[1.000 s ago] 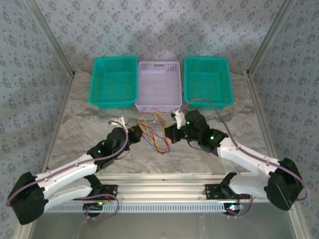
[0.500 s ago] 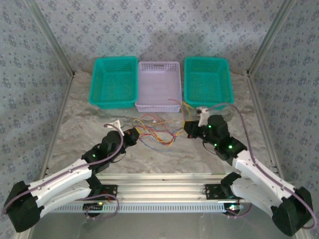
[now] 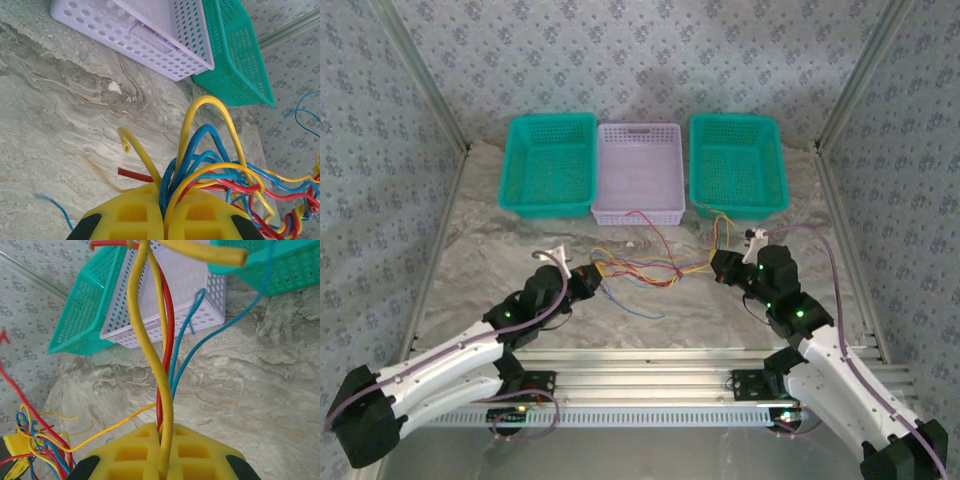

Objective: Untangle the cables

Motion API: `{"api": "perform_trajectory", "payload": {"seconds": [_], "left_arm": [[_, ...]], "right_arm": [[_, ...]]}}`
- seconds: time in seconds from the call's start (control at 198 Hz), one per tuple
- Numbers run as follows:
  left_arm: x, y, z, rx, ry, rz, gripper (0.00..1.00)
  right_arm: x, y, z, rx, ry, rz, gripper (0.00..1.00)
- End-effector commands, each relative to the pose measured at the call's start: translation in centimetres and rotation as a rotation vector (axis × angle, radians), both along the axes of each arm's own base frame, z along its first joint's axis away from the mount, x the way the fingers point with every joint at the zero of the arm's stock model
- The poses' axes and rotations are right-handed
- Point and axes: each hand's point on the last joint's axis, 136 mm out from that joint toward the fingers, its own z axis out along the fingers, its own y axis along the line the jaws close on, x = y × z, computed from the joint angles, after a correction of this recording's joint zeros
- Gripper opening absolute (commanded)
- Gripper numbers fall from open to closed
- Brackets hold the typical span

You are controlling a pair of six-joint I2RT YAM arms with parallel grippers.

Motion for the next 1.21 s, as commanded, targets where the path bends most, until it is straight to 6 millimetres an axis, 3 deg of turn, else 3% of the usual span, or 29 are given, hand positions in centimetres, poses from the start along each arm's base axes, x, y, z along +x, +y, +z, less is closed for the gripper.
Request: {"api": "perform_trajectory", "payload": {"seconds": [0.0,0.338,0.484,0.716,0.797,1.115,1.175,1.205], "left_arm": [[0.7,5.1,-4.7,0.234,0.068,0.182,0.00],[2.0,2.7,-5.0,0.288,0.114,0.118,0.00],[2.8,0.7,-4.0,0.292,0.100,0.058,0.00],[3.1,-2.6,-0.9,0.301,-0.005,-0.053,0.00],[2.7,-3.6,-0.3,0.292,-0.033,-0.089,0.00],[1.4,-3.9,0.6,0.259,-0.076,-0.124,0.00],[1.3,-3.7,0.7,0.255,-0.081,-0.117,0.00],[1.3,-3.6,0.8,0.254,-0.084,-0.116,0.00]], "right_arm": [[1.2,-3.7,-0.3,-0.072,-0.021,-0.174,0.04],[0.3,-0.8,2.4,-0.074,-0.121,0.030,0.47],[-0.2,1.8,3.5,-0.013,-0.142,0.166,0.56],[-1.8,8.7,0.9,-0.087,-0.113,0.419,0.62],[-1.9,10.3,-0.3,-0.137,-0.115,0.439,0.63],[0.6,12.1,-3.5,-0.202,-0.061,0.414,0.62],[0.9,12.5,-3.8,-0.197,-0.049,0.421,0.57],[0.9,12.9,-3.8,-0.191,-0.049,0.431,0.45]]}}
